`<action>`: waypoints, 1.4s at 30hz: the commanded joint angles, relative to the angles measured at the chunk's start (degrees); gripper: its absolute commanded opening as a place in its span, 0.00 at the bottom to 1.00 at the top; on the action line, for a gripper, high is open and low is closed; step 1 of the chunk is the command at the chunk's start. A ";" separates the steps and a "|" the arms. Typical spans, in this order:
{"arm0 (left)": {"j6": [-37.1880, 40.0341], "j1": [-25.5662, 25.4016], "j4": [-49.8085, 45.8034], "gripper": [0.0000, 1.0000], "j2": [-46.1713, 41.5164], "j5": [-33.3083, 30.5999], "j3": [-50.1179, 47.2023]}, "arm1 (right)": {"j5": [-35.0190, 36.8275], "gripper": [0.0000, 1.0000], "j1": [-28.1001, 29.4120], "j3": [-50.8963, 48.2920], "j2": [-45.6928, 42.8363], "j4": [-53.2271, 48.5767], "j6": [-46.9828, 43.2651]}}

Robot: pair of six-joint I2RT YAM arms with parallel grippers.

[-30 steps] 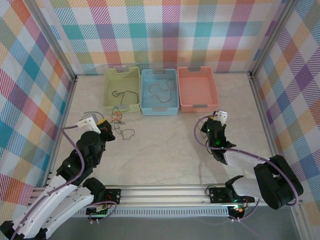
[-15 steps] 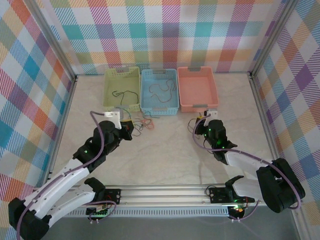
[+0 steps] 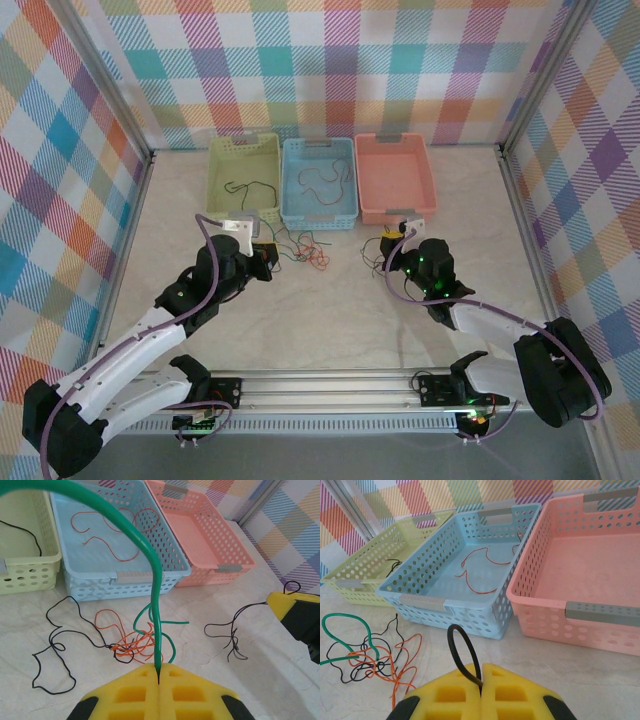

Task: Untangle the cables

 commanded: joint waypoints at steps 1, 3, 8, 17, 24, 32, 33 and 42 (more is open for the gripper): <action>1.35 0.49 1.46 0.00 -0.26 1.08 1.74 | -1.70 0.00 0.11 1.23 -0.46 2.35 -0.83; 1.30 0.50 1.43 0.00 -0.21 0.44 1.63 | -2.48 0.00 0.11 1.29 -0.37 2.58 -0.85; 0.88 0.49 0.82 0.00 0.40 -1.75 1.62 | -4.10 0.00 0.55 1.53 -0.35 3.39 -1.48; 0.17 0.49 1.36 0.00 2.06 -1.82 1.49 | -16.82 0.00 1.43 12.83 -5.67 -8.16 -1.12; 0.43 0.49 0.52 0.00 -0.47 -3.62 1.07 | -21.70 0.00 1.43 28.96 1.58 -15.58 3.17; 0.56 0.49 0.82 0.00 0.31 -3.62 1.03 | -26.96 0.00 1.60 42.95 12.76 -18.73 6.35; 0.62 0.49 0.78 0.00 0.27 -3.63 1.04 | -26.96 0.00 1.82 44.23 14.22 -18.46 6.72; 0.56 0.49 0.94 0.00 0.05 -3.46 0.86 | -27.65 0.00 3.69 59.41 33.09 -15.01 13.20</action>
